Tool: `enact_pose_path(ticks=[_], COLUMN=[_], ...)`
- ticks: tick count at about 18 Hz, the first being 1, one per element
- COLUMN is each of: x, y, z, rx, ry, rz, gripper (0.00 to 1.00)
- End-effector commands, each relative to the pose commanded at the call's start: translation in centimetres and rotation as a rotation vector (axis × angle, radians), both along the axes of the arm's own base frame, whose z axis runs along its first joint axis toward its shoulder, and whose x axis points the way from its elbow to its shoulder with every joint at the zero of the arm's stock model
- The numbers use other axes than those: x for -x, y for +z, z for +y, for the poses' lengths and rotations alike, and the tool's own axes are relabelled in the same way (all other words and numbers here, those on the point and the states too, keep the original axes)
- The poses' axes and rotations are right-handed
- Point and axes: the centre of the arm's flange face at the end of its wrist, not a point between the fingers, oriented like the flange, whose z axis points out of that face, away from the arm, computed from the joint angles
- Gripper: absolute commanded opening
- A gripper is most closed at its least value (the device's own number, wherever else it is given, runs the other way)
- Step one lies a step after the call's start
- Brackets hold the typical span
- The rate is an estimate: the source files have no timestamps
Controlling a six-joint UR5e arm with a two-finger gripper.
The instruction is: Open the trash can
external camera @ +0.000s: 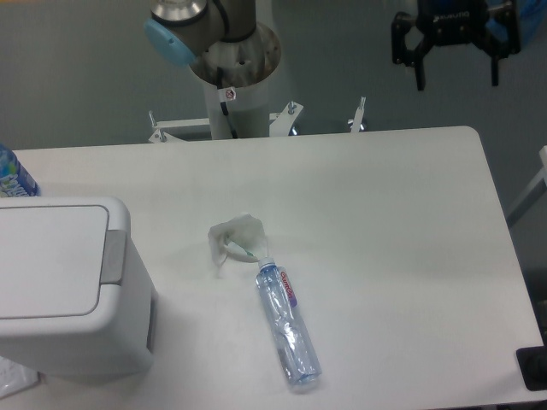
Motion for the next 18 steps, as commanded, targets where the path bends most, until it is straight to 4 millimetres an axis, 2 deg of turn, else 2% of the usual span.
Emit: enact_pose_path(ticks=[10, 15, 18], x=[-0.9, -2.1, -4.4], y=[0.1, -0.1, -0.5], z=[1.2, 2.8, 5.5], rx=[-0.054, -0.176, -0.232], ry=[-0.002, 0.044, 0.112], rz=[-0.020, -0.085, -0.137], gripper=[1.00, 1.00, 1.00])
